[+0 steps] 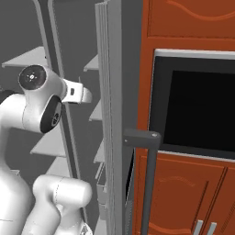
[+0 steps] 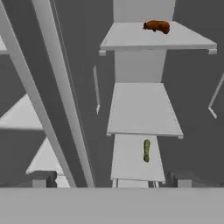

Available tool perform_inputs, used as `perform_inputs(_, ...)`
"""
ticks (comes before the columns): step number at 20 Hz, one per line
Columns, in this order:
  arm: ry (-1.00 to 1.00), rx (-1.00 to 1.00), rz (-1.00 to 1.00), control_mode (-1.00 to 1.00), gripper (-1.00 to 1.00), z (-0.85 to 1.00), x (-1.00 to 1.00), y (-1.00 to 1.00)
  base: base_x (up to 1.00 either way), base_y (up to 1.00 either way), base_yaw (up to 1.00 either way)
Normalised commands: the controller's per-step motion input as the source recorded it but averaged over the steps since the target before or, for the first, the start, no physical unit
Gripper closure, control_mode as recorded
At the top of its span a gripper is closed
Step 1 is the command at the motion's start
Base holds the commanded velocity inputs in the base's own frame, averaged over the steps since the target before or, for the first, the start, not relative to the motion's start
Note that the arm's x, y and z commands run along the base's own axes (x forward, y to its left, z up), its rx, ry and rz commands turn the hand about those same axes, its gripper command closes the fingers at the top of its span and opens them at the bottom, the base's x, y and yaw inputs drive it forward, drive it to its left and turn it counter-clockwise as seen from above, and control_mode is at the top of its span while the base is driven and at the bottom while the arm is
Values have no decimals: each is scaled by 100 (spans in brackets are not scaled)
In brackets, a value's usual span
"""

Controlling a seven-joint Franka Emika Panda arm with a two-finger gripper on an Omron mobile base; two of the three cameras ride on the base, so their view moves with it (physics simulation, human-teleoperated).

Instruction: Pick up the frozen chicken drumstick from the freezer, place it on any shelf in the fridge, and close the fridge and freezer doors when done.

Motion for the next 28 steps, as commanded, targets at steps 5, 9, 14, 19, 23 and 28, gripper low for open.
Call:
perform_inputs(5, -46, 7, -8, -100, -100, 92, 3, -21, 0, 0, 0)
perform_inputs(9, -26, 2, -10, -100, -100, 78, 26, -20, 0, 0, 0)
perform_inputs(14, 1, 0, -9, -100, -100, 37, 51, -35, 0, 0, 0)
perform_inputs(19, 18, -5, -2, -100, -100, 1, 52, -56, 0, 0, 0)
perform_inputs(23, 19, -16, 4, -100, -100, 0, 31, -13, 0, 0, 0)
perform_inputs(28, 13, -14, 7, -100, -100, -6, 35, 0, 0, 0, 0)
